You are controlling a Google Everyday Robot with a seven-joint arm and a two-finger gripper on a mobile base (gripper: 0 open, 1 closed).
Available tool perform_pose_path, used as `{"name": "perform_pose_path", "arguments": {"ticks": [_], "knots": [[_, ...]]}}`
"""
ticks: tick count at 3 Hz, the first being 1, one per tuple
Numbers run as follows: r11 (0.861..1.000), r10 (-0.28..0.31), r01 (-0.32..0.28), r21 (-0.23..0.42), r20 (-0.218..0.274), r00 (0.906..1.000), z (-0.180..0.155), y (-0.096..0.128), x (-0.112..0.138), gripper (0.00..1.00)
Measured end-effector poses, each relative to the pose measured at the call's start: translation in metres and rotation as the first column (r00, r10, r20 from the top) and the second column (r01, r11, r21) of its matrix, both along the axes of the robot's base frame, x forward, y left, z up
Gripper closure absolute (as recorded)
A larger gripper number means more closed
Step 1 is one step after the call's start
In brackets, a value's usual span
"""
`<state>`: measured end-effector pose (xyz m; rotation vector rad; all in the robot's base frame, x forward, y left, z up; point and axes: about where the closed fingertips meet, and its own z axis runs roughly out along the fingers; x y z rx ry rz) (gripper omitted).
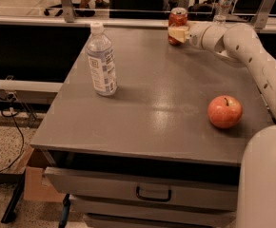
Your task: Move coke can near blue plastic bottle
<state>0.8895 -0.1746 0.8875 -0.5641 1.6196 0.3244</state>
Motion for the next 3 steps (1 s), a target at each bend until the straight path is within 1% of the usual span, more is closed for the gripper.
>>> {"name": "perform_pose_path", "arguments": {"ticks": [1,2,3], "knots": [[1.000,0.031,-0.031,0.000,-0.001,0.9995,0.018,-0.006,-0.012,0.92],[0.994,0.102,-0.102,-0.029,-0.030,0.9944,0.037,-0.013,-0.038,1.00],[0.974,0.225,-0.225,0.005,-0.074,0.9716,0.046,-0.008,-0.070,1.00]]}}
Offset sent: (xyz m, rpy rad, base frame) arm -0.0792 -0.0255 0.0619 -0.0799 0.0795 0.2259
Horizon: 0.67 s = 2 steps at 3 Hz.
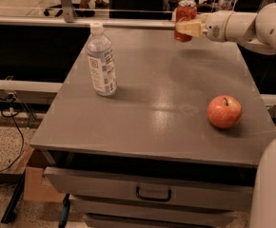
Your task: Move coke can near blue plastic bottle
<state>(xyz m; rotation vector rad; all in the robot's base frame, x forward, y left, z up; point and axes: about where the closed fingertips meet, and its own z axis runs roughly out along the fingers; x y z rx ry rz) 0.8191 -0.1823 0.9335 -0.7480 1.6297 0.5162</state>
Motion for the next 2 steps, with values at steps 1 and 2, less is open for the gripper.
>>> {"name": "perform_pose_path", "arguments": {"ticks": [1,2], "knots": [[0.977,0.206,-0.200,0.071,-0.081,0.9752,-0.0020,0.0274,-0.0455,1.00],[0.971,0.238,-0.233,0.060,-0.097,0.9664,-0.0072,0.0326,-0.0525,1.00]]}}
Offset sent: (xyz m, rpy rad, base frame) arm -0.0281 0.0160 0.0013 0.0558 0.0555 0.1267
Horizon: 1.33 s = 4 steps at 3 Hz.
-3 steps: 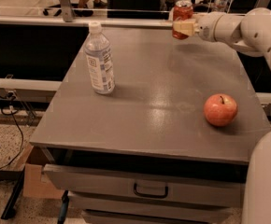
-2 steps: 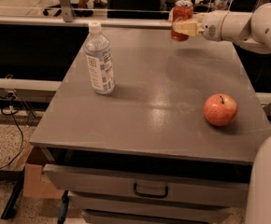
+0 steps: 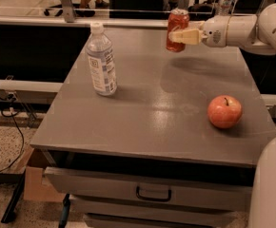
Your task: Move coke can near blue plastic bottle
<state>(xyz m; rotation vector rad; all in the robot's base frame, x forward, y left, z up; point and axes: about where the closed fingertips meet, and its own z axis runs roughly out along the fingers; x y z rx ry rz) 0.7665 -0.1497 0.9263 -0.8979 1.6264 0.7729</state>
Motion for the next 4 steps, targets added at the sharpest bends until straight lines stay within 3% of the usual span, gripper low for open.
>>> {"name": "perform_pose_path", "arguments": {"ticks": [1,4], "knots": [[1.000,0.014,-0.014,0.007,0.003,0.9999,0.002,0.004,-0.003,1.00],[0.985,0.172,-0.172,0.000,0.054,0.9836,0.023,0.037,-0.079,1.00]]}}
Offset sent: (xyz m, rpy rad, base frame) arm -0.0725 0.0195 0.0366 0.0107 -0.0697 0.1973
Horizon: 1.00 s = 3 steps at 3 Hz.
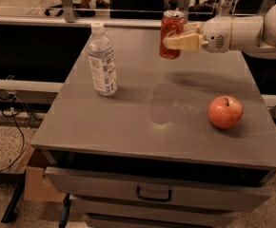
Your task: Move coke can near blue plastic bottle
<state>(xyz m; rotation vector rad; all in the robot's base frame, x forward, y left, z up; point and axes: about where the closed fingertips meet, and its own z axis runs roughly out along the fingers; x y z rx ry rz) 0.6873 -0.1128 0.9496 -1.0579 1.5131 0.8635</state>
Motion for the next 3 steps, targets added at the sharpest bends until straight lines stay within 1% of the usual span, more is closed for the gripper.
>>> {"name": "perform_pose_path", "arguments": {"ticks": [1,2,3], "knots": [[0.999,0.045,-0.045,0.026,-0.002,0.9990,-0.009,0.032,-0.019,1.00],[0.997,0.073,-0.073,0.035,-0.005,0.9973,-0.016,0.052,-0.029,1.00],[0.996,0.081,-0.081,0.038,-0.005,0.9967,-0.023,0.068,-0.041,1.00]]}}
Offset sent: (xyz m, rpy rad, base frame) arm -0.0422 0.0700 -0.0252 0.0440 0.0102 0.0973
